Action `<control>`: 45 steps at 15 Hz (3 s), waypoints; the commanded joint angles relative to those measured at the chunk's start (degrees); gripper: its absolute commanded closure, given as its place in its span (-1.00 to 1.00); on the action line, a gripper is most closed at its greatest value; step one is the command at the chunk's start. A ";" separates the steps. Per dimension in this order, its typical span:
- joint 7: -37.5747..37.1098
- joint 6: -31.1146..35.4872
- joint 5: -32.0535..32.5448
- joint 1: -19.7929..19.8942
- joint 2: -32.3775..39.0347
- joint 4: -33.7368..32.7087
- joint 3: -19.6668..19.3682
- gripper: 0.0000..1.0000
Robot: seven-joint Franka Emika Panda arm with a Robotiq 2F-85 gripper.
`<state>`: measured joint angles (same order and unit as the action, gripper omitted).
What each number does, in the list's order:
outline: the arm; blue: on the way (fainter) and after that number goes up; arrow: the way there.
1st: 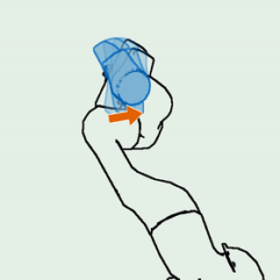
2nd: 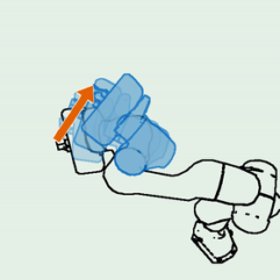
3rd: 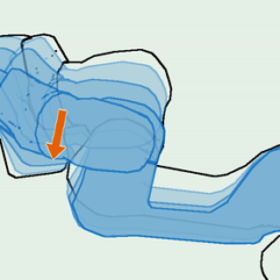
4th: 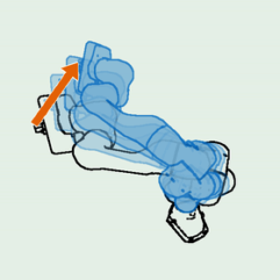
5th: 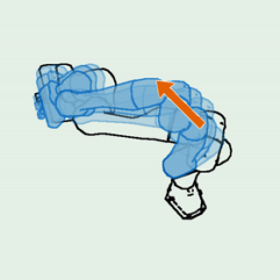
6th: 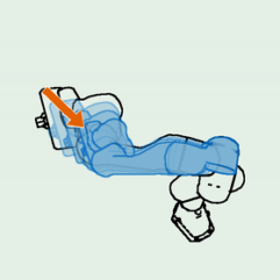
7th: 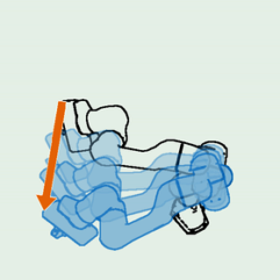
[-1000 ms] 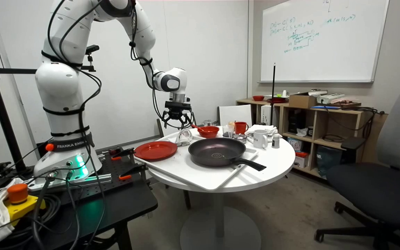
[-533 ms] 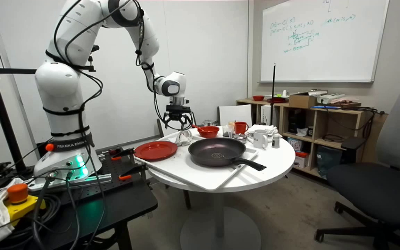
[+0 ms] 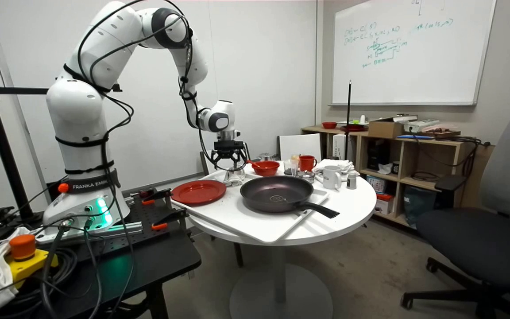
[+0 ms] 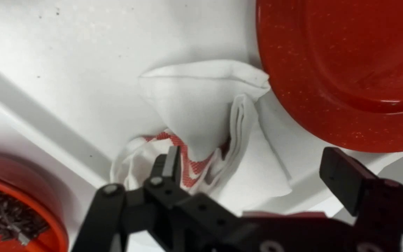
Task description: Use the towel on the left to wipe the black pan.
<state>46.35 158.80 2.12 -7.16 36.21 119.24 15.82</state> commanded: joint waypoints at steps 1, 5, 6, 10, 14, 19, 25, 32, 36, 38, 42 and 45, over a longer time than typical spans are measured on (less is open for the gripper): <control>-5.14 6.38 4.95 -1.93 1.08 -1.12 -2.18 -1.00; -8.31 6.86 7.76 -1.72 3.76 -2.96 -2.15 -1.00; -8.66 6.62 7.89 -1.40 4.61 -3.47 -1.70 -1.00; -9.93 6.38 8.40 -1.29 8.55 -5.78 -1.16 -1.00; -11.78 9.70 10.73 -2.36 9.71 -6.37 -1.93 -1.00; -12.65 10.65 12.16 -2.25 10.89 -7.95 -1.44 -0.47; -12.68 10.82 12.78 -1.50 11.42 -8.25 -0.64 0.41; -12.41 12.34 12.71 -0.17 9.39 -6.43 0.92 0.92; -12.81 17.60 13.75 0.83 4.54 -2.71 2.14 0.92; -13.53 20.81 14.32 1.08 1.57 -0.59 1.97 0.92; -16.18 26.39 14.65 3.17 -4.82 4.25 1.14 0.92; -16.26 27.96 11.65 8.58 -8.64 8.04 3.08 0.92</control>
<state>31.24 184.74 14.92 -3.37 32.71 121.66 17.17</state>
